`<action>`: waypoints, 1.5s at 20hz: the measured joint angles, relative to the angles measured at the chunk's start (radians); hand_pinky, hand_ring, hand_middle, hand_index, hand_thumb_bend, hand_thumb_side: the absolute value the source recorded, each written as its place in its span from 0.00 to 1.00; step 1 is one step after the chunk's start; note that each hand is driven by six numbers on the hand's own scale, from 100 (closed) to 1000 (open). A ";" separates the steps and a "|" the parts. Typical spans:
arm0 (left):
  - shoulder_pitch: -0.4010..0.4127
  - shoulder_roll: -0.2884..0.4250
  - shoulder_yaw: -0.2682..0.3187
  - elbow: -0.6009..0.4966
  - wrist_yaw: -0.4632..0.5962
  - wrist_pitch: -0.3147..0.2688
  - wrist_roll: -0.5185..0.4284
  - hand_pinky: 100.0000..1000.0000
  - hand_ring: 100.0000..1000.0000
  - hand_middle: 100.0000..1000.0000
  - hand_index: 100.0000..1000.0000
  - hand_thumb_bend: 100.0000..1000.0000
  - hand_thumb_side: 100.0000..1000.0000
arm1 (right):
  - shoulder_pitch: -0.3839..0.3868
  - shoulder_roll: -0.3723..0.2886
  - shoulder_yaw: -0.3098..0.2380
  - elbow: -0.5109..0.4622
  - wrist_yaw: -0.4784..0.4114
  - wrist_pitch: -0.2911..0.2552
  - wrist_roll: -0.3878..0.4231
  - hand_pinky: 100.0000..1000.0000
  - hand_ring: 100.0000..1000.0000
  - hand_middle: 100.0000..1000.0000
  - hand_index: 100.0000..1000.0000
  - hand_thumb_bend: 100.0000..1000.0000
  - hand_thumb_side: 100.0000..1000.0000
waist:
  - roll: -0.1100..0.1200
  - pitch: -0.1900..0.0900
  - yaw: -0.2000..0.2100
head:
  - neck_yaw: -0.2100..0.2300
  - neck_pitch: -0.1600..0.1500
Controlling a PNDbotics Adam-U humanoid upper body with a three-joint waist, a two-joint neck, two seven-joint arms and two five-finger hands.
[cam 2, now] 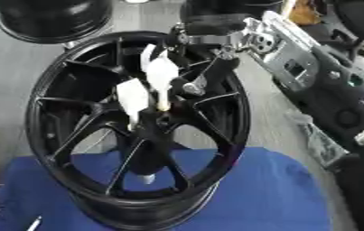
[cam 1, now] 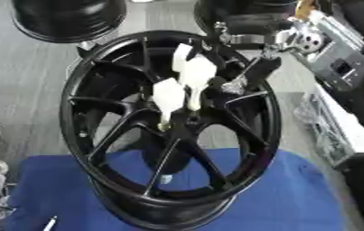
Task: Pull the pin out of the wheel hub.
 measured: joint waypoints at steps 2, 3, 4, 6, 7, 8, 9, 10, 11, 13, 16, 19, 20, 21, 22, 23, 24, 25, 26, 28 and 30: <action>0.000 0.000 0.000 0.000 0.000 0.000 0.000 0.65 1.00 0.58 0.73 0.45 0.52 | -0.007 -0.014 -0.010 -0.014 -0.023 0.007 0.004 0.63 0.50 0.27 0.22 0.00 0.14 | -0.001 0.000 -0.002 | 0.000 0.000; 0.000 0.000 0.000 0.000 0.000 0.000 0.000 0.66 1.00 0.58 0.73 0.45 0.52 | -0.011 -0.025 -0.017 -0.023 -0.036 0.012 0.005 0.63 0.50 0.27 0.22 0.00 0.14 | -0.003 -0.001 -0.005 | -0.001 0.000; 0.000 0.000 0.000 0.000 0.000 0.001 -0.001 0.66 1.00 0.58 0.73 0.45 0.52 | -0.013 -0.038 -0.025 -0.033 -0.048 0.016 0.006 0.63 0.50 0.27 0.22 0.00 0.14 | -0.005 -0.001 -0.007 | -0.001 0.000; 0.001 0.000 0.000 0.000 0.000 0.001 -0.001 0.65 1.00 0.58 0.73 0.45 0.52 | -0.017 -0.068 -0.046 -0.060 -0.075 0.025 0.002 0.64 0.50 0.27 0.22 0.00 0.14 | -0.010 -0.002 -0.010 | -0.003 0.000; 0.002 0.000 0.000 0.000 0.000 0.002 -0.001 0.65 1.00 0.58 0.73 0.45 0.52 | -0.017 -0.086 -0.059 -0.076 -0.088 0.030 -0.002 0.64 0.50 0.27 0.22 0.00 0.14 | -0.012 -0.002 -0.014 | -0.005 0.000; 0.002 0.000 0.000 0.000 0.000 0.002 -0.001 0.65 1.00 0.58 0.73 0.45 0.52 | -0.017 -0.106 -0.073 -0.092 -0.101 0.035 -0.008 0.64 0.50 0.27 0.22 0.00 0.14 | -0.013 -0.003 -0.016 | -0.007 0.000; 0.004 0.000 0.000 0.000 -0.001 0.003 0.000 0.65 1.00 0.58 0.73 0.45 0.52 | -0.012 -0.126 -0.088 -0.110 -0.113 0.041 -0.014 0.65 0.50 0.27 0.22 0.00 0.14 | -0.015 -0.004 -0.019 | -0.010 0.000; 0.005 0.001 0.000 0.000 -0.001 0.003 0.001 0.65 1.00 0.58 0.73 0.45 0.52 | -0.002 -0.146 -0.104 -0.128 -0.124 0.049 -0.022 0.65 0.50 0.27 0.22 0.00 0.14 | -0.016 -0.005 -0.020 | -0.011 0.000; 0.006 0.001 0.000 0.000 -0.002 0.004 0.001 0.65 1.00 0.58 0.73 0.45 0.52 | 0.011 -0.167 -0.121 -0.145 -0.133 0.057 -0.032 0.65 0.50 0.27 0.22 0.00 0.14 | -0.018 -0.007 -0.022 | -0.014 0.000; 0.007 0.001 0.001 0.000 -0.003 0.004 0.002 0.65 1.00 0.58 0.73 0.45 0.52 | 0.047 -0.211 -0.159 -0.179 -0.150 0.071 -0.056 0.65 0.50 0.27 0.22 0.00 0.13 | -0.019 -0.008 -0.026 | -0.018 0.000; 0.008 0.001 0.001 0.000 -0.006 0.005 0.003 0.65 1.00 0.58 0.73 0.45 0.52 | 0.135 -0.281 -0.224 -0.220 -0.169 0.091 -0.105 0.65 0.50 0.27 0.22 0.00 0.12 | -0.019 -0.008 -0.027 | -0.022 0.000; 0.007 0.001 0.007 -0.001 -0.006 0.007 0.007 0.65 1.00 0.58 0.73 0.45 0.52 | 0.290 -0.350 -0.312 -0.255 -0.174 0.110 -0.179 0.64 0.50 0.28 0.22 0.00 0.10 | -0.017 -0.008 -0.032 | -0.022 0.000; 0.007 0.001 0.008 -0.001 -0.006 0.007 0.009 0.65 1.00 0.58 0.73 0.45 0.52 | 0.359 -0.366 -0.350 -0.259 -0.174 0.118 -0.212 0.64 0.49 0.28 0.22 0.00 0.10 | -0.015 -0.008 -0.036 | -0.021 0.000; 0.007 0.001 0.011 -0.001 -0.006 0.007 0.011 0.65 1.00 0.58 0.73 0.45 0.52 | 0.428 -0.375 -0.390 -0.258 -0.172 0.130 -0.247 0.63 0.48 0.28 0.21 0.00 0.09 | -0.011 -0.008 -0.041 | -0.018 0.000; 0.007 0.001 0.014 -0.002 -0.006 0.007 0.014 0.65 1.00 0.58 0.73 0.45 0.52 | 0.496 -0.374 -0.432 -0.255 -0.164 0.141 -0.286 0.62 0.48 0.28 0.21 0.00 0.10 | -0.007 -0.008 -0.044 | -0.014 0.000; 0.007 0.001 0.016 -0.003 -0.006 0.007 0.017 0.65 1.00 0.58 0.73 0.45 0.52 | 0.563 -0.365 -0.475 -0.245 -0.152 0.151 -0.328 0.61 0.47 0.28 0.20 0.00 0.12 | -0.004 -0.008 -0.045 | -0.011 0.000; 0.007 0.000 0.019 -0.004 -0.006 0.007 0.019 0.65 1.00 0.58 0.73 0.45 0.52 | 0.627 -0.343 -0.519 -0.226 -0.140 0.160 -0.374 0.60 0.46 0.29 0.21 0.00 0.13 | -0.003 -0.007 -0.046 | -0.008 0.000; 0.007 0.000 0.021 -0.005 -0.006 0.007 0.022 0.65 1.00 0.57 0.73 0.45 0.52 | 0.685 -0.310 -0.559 -0.199 -0.130 0.168 -0.421 0.60 0.47 0.33 0.26 0.00 0.13 | -0.002 -0.004 -0.046 | -0.006 0.000; 0.007 0.000 0.023 -0.005 -0.005 0.007 0.025 0.65 1.00 0.57 0.73 0.45 0.52 | 0.739 -0.269 -0.597 -0.157 -0.122 0.177 -0.468 0.62 0.51 0.40 0.36 0.00 0.13 | -0.001 -0.002 -0.046 | -0.004 0.000; 0.006 -0.001 0.025 -0.005 -0.004 0.007 0.026 0.65 1.00 0.57 0.73 0.45 0.52 | 0.824 -0.176 -0.657 -0.030 -0.108 0.200 -0.551 0.68 0.64 0.70 0.73 0.00 0.11 | 0.004 0.001 -0.046 | -0.004 0.000; 0.002 -0.002 0.026 -0.005 -0.004 0.007 0.028 0.65 1.00 0.57 0.73 0.45 0.52 | 0.878 -0.083 -0.697 0.140 -0.101 0.233 -0.605 0.74 0.75 0.89 0.88 0.00 0.47 | 0.012 0.004 -0.044 | -0.004 0.000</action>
